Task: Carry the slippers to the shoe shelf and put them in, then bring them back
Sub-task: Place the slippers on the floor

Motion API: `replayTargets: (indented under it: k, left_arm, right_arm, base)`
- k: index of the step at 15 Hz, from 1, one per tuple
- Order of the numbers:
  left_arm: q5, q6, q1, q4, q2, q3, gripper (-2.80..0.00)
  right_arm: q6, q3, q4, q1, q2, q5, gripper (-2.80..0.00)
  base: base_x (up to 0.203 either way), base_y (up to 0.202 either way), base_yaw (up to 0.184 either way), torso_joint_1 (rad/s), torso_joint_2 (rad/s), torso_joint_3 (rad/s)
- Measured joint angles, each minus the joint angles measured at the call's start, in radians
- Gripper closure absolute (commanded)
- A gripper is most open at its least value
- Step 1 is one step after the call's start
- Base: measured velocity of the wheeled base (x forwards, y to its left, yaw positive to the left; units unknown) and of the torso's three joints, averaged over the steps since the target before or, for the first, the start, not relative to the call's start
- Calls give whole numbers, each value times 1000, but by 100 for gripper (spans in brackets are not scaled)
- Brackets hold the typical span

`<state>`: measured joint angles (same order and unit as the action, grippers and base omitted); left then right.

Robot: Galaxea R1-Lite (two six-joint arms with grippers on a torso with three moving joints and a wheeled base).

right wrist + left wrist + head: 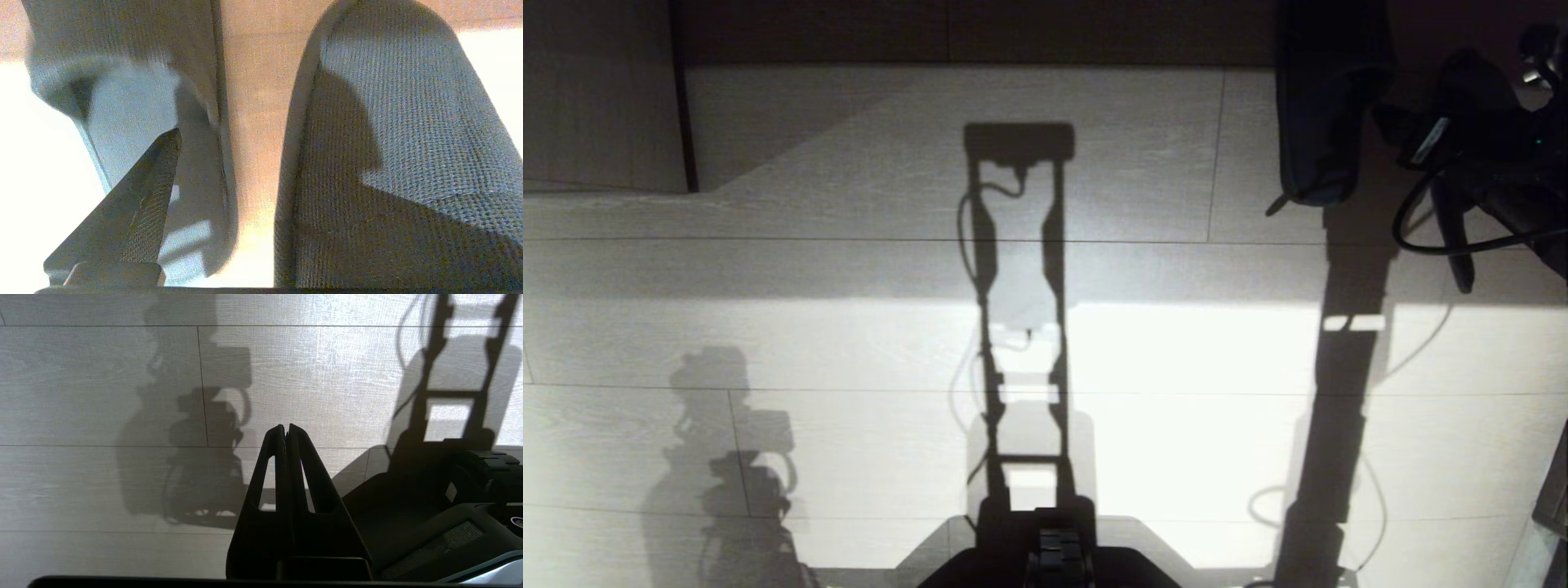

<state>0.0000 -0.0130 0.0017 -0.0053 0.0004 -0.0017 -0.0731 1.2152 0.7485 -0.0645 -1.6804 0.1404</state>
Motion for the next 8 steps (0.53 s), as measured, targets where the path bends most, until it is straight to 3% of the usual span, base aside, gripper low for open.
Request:
replayTargets:
  k: [8]
  left_arm:
    - [0, 0, 0, 0, 0, 0, 0]
  right_arm:
    - [72, -108, -52, 0, -3, -12, -280]
  base:
    - [0, 0, 0, 0, 0, 0]
